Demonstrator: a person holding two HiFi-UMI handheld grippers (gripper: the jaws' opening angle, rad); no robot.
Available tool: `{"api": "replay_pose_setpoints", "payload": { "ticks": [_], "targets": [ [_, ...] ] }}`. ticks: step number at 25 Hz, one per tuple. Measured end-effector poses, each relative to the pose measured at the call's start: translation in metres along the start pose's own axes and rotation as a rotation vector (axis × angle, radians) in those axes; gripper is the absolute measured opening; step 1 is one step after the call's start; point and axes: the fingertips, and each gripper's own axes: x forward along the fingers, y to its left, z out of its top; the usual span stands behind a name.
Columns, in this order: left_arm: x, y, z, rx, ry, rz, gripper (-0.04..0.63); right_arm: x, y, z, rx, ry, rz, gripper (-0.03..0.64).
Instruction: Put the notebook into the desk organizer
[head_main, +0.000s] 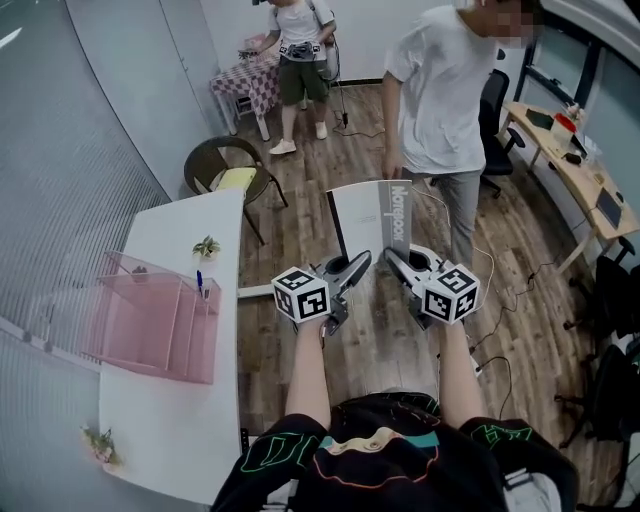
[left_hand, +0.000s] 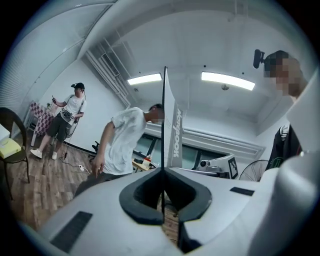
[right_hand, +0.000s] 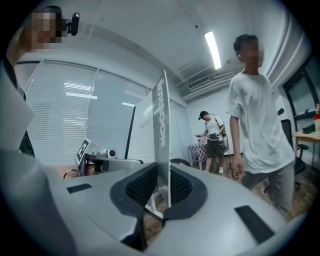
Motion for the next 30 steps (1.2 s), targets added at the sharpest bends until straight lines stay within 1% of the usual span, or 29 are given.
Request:
{"api": "replay_pose_setpoints", "payload": {
  "ticks": [9, 16, 25, 30],
  "targets": [
    [-0.011, 0.026, 0.007, -0.005, -0.032, 0.087, 0.005, 0.032, -0.003, -0.002, 0.001, 0.017, 0.087, 0.018],
    [-0.024, 0.036, 0.006, -0.045, -0.074, 0.174, 0.006, 0.048, 0.002, -0.008, 0.028, 0.053, 0.191, 0.018],
    [-0.083, 0.064, 0.000, -0.081, -0.163, 0.348, 0.006, 0.099, 0.040, -0.032, 0.041, 0.108, 0.374, 0.018],
    [-0.127, 0.071, -0.008, -0.109, -0.212, 0.463, 0.006, 0.125, 0.076, -0.049, 0.052, 0.154, 0.492, 0.018]
  ]
}}
